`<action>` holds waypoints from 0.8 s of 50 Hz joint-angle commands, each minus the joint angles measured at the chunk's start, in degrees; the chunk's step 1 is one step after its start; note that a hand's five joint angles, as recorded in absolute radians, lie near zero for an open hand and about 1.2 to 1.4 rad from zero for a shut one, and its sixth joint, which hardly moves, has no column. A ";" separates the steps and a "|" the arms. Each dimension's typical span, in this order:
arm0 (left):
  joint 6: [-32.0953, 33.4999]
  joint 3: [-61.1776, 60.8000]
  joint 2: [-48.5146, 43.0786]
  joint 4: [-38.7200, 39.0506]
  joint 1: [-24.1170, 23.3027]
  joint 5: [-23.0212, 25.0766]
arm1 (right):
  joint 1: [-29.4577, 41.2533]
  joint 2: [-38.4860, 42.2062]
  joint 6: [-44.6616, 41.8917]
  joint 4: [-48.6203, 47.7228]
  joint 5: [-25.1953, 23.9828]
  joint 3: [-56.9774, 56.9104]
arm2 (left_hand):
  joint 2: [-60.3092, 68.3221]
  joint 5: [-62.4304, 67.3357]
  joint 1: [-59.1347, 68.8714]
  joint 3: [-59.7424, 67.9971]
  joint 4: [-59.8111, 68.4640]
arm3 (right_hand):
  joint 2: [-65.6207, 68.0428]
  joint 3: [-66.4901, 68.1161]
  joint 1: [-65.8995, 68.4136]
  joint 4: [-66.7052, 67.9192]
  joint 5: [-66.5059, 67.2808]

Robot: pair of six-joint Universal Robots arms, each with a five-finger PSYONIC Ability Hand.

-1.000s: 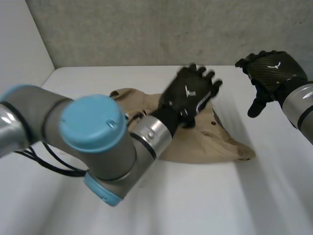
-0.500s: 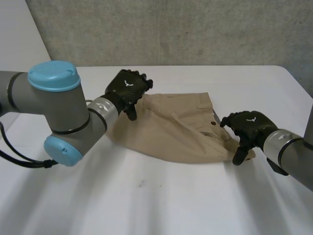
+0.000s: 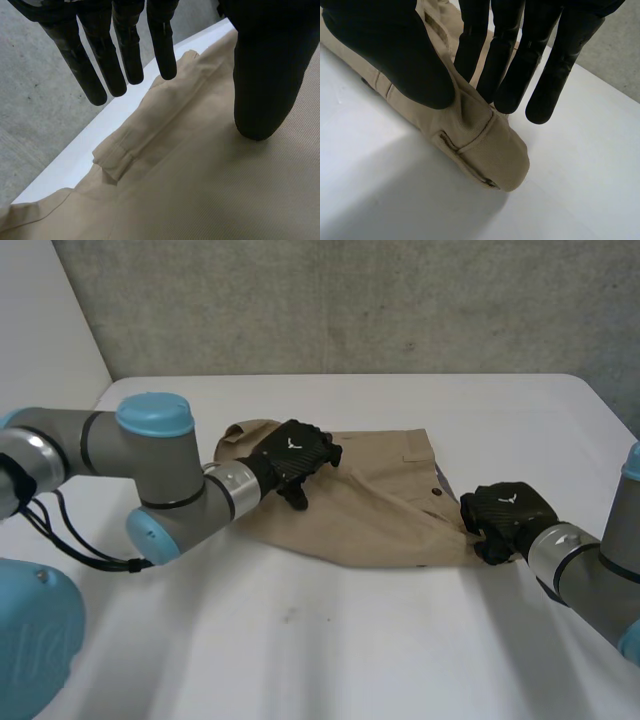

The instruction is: Fold the shorts.

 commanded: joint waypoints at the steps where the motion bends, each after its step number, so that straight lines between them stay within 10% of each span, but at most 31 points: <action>1: 0.01 6.30 -4.41 0.07 -0.43 -0.67 | 0.28 -3.12 -2.48 0.29 -3.54 2.85 | 3.11 3.58 2.79 2.83 3.22 | 13.10 12.71 25.80 12.00 14.56; 40: 0.10 14.66 -1.86 0.60 -2.02 -0.14 | 3.01 -15.61 -10.31 1.61 -8.03 8.04 | 3.78 4.25 3.47 3.50 3.89 | 13.10 12.71 25.80 12.00 14.56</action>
